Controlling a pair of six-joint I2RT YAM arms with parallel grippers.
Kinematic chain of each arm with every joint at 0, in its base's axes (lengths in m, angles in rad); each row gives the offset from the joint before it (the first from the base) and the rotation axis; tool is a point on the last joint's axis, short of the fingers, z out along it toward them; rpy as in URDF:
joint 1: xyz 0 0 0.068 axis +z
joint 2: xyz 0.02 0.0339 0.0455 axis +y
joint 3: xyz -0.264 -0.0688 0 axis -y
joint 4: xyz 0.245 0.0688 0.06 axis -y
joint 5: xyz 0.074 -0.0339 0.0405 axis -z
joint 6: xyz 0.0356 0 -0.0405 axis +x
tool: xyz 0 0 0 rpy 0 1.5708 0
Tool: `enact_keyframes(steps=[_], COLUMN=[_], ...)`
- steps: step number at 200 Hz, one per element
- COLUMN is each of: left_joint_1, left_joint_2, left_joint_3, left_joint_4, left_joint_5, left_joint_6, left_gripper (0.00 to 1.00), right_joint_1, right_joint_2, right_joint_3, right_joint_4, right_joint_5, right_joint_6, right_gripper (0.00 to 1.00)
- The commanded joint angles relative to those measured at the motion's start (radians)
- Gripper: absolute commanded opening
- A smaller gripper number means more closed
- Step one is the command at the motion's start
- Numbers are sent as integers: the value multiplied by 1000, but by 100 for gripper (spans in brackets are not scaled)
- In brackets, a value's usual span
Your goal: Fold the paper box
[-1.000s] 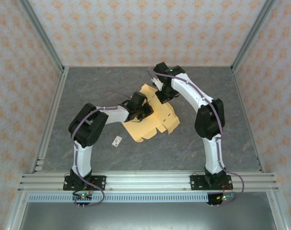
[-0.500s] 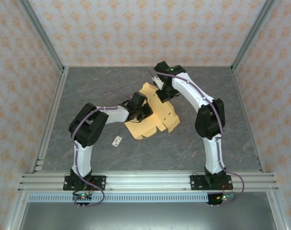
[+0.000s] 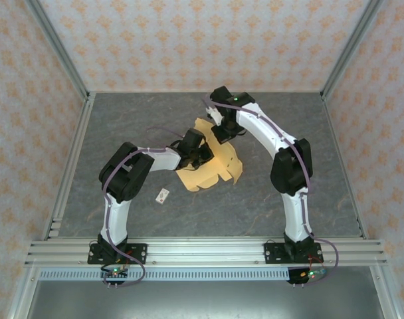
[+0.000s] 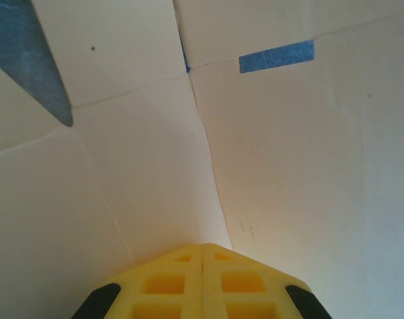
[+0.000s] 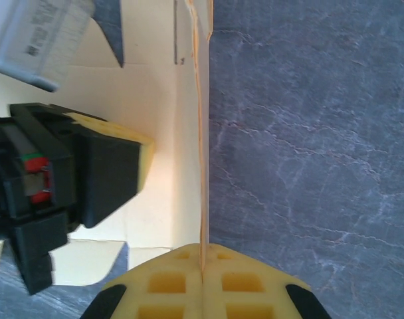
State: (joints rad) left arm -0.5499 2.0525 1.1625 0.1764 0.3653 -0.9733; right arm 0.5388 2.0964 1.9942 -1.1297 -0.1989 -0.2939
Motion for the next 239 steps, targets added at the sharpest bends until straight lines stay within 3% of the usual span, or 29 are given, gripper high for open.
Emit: enact_keyframes(steps=[1,91,181,239], left_joint_1=[-16,-15,-15,-13], left_joint_2=[62,14,3,-24], left_joint_3=[-36,-47,-54,-53], left_joint_4=[-15,-13,8,-13], left_joint_5=[-15,-13,-7,-19], left_joint_6=[-15,2,13,36], left_gripper=[6,6,7,8], right_joint_1=[42,41,59,59], right_joint_2=[-6,15,3,-3], right_joint_3=[-36,-5,-42,-55], right_joint_4=[46,19,60,59], right_joint_5=[-40,65,9,53], right_joint_6=[34,38,58,52], right_gripper=[0,0,0,0])
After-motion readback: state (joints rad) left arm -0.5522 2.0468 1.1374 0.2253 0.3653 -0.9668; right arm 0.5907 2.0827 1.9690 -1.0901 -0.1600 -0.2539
